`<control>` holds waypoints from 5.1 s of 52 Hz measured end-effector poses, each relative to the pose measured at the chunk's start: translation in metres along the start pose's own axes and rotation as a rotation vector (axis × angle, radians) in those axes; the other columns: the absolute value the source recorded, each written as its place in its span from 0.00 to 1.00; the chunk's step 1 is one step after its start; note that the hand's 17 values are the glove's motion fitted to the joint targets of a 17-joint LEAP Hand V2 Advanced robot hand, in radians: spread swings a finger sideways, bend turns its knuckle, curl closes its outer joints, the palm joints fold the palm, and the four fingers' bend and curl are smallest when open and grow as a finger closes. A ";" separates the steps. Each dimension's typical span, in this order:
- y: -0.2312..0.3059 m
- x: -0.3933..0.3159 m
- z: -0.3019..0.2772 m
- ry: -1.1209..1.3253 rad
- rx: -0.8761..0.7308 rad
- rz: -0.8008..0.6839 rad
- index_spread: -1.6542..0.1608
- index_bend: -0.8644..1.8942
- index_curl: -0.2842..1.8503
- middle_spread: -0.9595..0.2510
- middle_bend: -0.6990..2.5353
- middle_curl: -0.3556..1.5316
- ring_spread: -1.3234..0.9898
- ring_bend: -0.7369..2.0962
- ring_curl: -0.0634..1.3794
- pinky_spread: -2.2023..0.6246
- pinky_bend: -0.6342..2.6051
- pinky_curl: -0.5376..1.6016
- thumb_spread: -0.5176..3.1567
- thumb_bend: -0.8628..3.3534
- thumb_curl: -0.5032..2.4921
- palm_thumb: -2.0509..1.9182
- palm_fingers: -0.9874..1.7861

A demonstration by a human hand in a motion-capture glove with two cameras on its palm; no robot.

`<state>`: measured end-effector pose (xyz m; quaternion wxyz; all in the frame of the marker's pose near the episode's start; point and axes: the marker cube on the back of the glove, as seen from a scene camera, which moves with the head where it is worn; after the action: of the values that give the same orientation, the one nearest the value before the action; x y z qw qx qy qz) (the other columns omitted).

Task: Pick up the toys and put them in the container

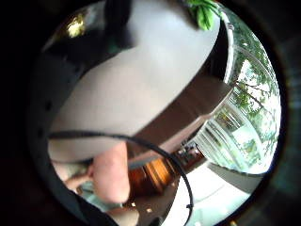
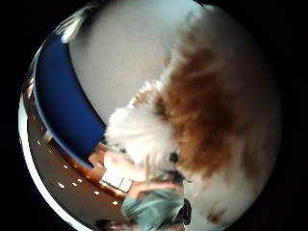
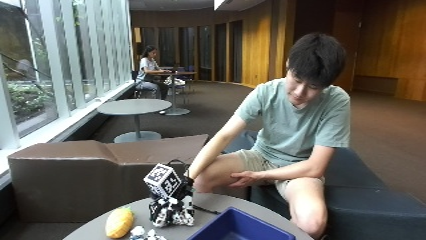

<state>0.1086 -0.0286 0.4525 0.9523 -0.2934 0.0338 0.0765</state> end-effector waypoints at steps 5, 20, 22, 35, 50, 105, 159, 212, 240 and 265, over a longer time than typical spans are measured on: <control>-0.007 -0.010 -0.004 -0.060 0.095 -0.021 0.77 0.53 0.30 0.81 0.21 0.19 0.59 0.41 0.23 0.76 0.54 0.43 0.49 0.23 0.29 0.60 0.39; 0.007 -0.016 -0.023 0.098 0.077 0.056 0.79 0.58 0.36 0.64 0.33 0.25 0.46 0.53 0.32 0.68 0.54 0.44 0.42 0.25 0.36 0.68 0.61; 0.011 -0.018 -0.029 0.101 0.075 0.048 0.80 0.59 0.38 0.62 0.35 0.26 0.45 0.54 0.33 0.67 0.54 0.44 0.40 0.24 0.36 0.68 0.62; 0.081 -0.049 -0.152 0.203 0.139 -0.006 0.82 0.63 0.44 0.55 0.43 0.32 0.39 0.56 0.37 0.67 0.53 0.45 0.30 0.23 0.41 0.69 0.69; 0.171 -0.139 -0.312 0.249 0.421 -0.066 0.84 0.64 0.49 0.54 0.46 0.37 0.37 0.58 0.42 0.67 0.54 0.47 0.25 0.22 0.44 0.69 0.67; 0.062 -0.351 -0.220 -0.021 0.218 -0.325 0.78 0.39 0.42 0.76 0.25 0.36 0.54 0.41 0.35 0.76 0.60 0.47 0.43 0.19 0.41 0.59 0.21; -0.027 0.038 -0.220 -0.043 0.249 0.079 0.77 0.35 0.22 0.78 0.25 0.30 0.59 0.34 0.31 0.80 0.50 0.41 0.49 0.20 0.29 0.53 0.28; 0.038 -0.011 -0.289 0.065 0.446 0.055 0.73 0.55 0.32 0.56 0.50 0.48 0.41 0.65 0.49 0.64 0.50 0.45 0.31 0.23 0.42 0.69 0.77; 0.132 -0.228 -0.385 0.133 0.673 -0.159 0.74 0.60 0.45 0.56 0.53 0.58 0.42 0.70 0.52 0.64 0.53 0.49 0.22 0.22 0.48 0.69 0.73; 0.069 -0.334 -0.304 0.100 0.413 -0.214 0.75 0.44 0.50 0.54 0.43 0.58 0.42 0.70 0.50 0.64 0.60 0.51 0.27 0.20 0.50 0.69 0.53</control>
<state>-0.2379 -0.1857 0.2002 0.9919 -0.0979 0.0645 -0.0482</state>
